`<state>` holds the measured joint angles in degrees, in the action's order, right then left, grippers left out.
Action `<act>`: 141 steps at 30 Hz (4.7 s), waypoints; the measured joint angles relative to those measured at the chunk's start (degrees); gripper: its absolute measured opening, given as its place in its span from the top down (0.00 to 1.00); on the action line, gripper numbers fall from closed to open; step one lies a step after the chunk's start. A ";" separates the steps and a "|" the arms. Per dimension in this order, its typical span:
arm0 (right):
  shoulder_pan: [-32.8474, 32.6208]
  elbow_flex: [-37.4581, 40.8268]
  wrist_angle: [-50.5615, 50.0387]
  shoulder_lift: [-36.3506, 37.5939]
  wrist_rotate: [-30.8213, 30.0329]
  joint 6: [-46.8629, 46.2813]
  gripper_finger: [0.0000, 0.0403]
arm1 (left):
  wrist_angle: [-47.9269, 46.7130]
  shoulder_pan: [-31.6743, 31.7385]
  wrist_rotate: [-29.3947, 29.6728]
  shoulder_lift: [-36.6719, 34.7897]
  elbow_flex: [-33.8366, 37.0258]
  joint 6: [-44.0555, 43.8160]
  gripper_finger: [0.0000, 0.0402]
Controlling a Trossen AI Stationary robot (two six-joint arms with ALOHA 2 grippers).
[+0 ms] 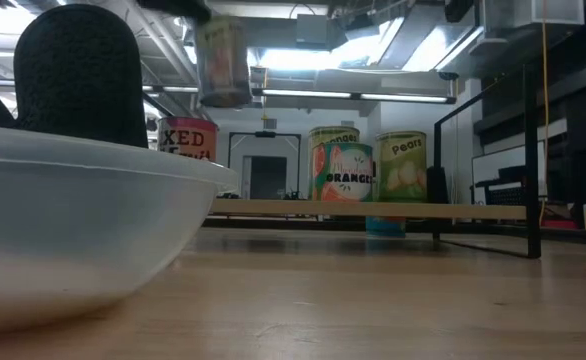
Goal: Pick and place cans onto a shelf
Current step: Put the canned peaches on the shelf, then put the canned pineapple ring can on the shelf
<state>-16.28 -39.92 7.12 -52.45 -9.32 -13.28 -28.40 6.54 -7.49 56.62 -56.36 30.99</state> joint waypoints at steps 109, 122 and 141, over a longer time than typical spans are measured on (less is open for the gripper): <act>3.00 0.00 0.30 -8.34 5.03 -3.02 0.93 | 12.78 -4.17 -13.51 6.64 -2.48 -42.50 0.86; 3.05 0.00 0.23 -8.34 5.05 -2.80 0.93 | -11.33 -26.16 -11.36 3.33 -2.74 -90.45 0.73; 3.00 0.00 0.23 -8.34 7.76 -2.73 0.93 | -30.24 -51.43 1.94 12.44 -2.69 -125.46 0.74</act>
<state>-13.28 -39.92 7.35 -60.80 -1.56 -16.01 -58.64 -44.88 -5.55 69.05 -59.05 -94.48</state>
